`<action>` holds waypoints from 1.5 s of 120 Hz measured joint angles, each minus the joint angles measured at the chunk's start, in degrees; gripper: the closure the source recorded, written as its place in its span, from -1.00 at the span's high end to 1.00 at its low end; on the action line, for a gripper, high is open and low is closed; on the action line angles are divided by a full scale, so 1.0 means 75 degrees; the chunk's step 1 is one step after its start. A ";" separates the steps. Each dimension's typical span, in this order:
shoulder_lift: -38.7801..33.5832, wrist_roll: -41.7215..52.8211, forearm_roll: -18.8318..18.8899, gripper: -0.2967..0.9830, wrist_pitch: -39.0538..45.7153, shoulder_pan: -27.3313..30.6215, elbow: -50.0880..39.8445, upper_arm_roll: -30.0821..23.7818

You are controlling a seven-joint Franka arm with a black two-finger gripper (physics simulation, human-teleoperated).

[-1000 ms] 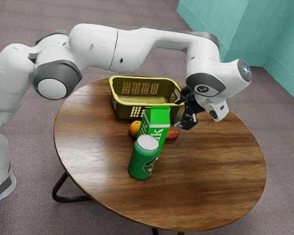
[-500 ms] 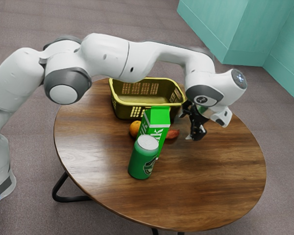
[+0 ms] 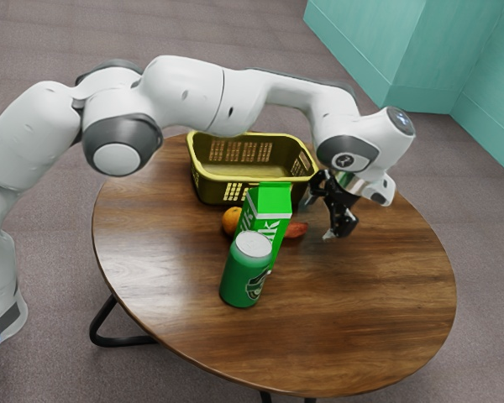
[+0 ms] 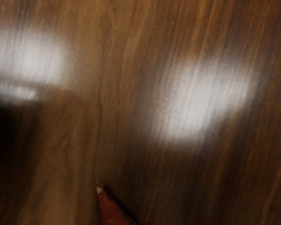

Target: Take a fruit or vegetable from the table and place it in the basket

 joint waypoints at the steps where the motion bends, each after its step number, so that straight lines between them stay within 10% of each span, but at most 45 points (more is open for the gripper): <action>1: -0.0002 0.0000 -0.0002 0.54 0.0000 0.0003 -0.0002 0.0000; 180: -0.1531 0.0105 -0.0701 0.54 0.1236 -0.0364 -0.2754 -0.0078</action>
